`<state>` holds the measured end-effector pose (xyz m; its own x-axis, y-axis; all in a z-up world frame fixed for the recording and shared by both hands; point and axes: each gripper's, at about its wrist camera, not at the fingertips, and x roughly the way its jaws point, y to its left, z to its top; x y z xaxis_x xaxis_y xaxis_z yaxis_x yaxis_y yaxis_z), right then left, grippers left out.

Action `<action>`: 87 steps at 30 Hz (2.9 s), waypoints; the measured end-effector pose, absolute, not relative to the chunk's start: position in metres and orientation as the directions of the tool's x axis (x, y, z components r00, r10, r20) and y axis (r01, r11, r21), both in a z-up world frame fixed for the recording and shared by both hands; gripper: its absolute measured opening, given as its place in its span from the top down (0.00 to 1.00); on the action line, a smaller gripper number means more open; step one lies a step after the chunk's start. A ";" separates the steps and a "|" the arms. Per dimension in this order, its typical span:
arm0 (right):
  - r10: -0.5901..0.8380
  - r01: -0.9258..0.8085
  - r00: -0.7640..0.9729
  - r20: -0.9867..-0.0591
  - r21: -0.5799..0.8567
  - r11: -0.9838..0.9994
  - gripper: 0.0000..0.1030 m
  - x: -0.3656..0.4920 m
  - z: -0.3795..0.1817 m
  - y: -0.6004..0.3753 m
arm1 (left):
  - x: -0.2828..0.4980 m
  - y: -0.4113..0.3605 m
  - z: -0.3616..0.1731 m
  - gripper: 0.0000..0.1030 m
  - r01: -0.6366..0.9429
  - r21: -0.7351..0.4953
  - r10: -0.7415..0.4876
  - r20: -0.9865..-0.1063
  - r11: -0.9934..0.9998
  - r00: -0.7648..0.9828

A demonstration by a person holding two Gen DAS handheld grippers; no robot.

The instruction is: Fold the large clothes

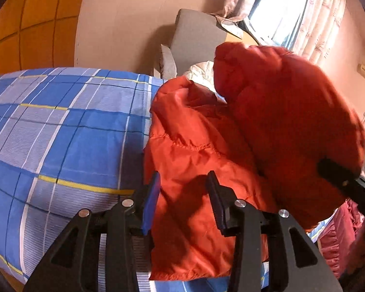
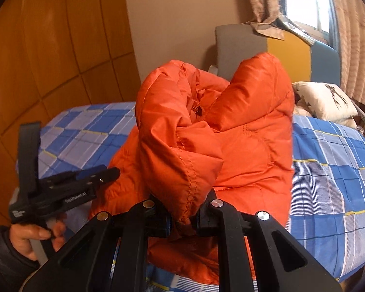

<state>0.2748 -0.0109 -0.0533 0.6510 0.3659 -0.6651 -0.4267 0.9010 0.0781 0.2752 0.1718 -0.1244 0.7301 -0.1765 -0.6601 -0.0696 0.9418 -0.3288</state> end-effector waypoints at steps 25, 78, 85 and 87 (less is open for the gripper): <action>0.329 -0.512 0.645 -0.690 -0.069 0.856 0.87 0.258 -0.082 0.037 | 0.227 0.178 -0.148 0.63 -0.162 -0.371 -0.159 -0.697 0.914 0.699; 0.451 -0.742 0.571 -0.686 -0.197 0.640 0.87 0.235 -0.141 0.059 | 0.168 0.173 -0.138 0.57 -0.295 -0.446 -0.104 -0.678 0.845 0.727; 0.457 -0.750 0.578 -0.676 -0.221 0.623 0.87 0.230 -0.141 0.060 | 0.181 0.179 -0.133 0.55 -0.236 -0.534 -0.188 -0.622 0.812 0.760; 0.465 -0.754 0.574 -0.674 -0.215 0.620 0.86 0.230 -0.142 0.059 | 0.186 0.181 -0.133 0.54 -0.215 -0.549 -0.209 -0.608 0.808 0.766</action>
<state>0.2305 0.0590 -0.1418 0.5741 0.4648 -0.6740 -0.7543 0.6204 -0.2147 0.1862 0.1813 -0.1330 0.7656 -0.2092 -0.6084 -0.2152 0.8079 -0.5486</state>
